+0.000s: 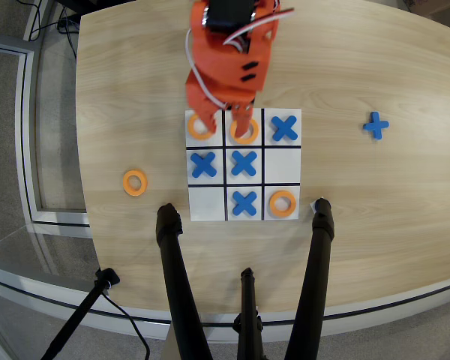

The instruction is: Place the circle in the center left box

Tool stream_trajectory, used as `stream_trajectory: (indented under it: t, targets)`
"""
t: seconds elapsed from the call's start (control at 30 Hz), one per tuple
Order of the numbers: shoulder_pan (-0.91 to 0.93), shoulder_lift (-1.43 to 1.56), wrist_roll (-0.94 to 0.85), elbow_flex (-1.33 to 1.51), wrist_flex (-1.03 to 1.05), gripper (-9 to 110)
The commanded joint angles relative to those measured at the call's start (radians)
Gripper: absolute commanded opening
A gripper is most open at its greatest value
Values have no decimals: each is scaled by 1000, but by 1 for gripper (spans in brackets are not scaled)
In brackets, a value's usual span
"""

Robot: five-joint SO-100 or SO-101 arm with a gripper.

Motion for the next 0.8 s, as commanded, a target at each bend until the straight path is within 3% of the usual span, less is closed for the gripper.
stream_trajectory:
  t: [0.0,0.43,0.77]
  targets:
    - [60,-169,-5,-149,-87,13]
    - [218,-755,-17,-683,-149,13]
    - [310,-1106,-67,-994,-144,20]
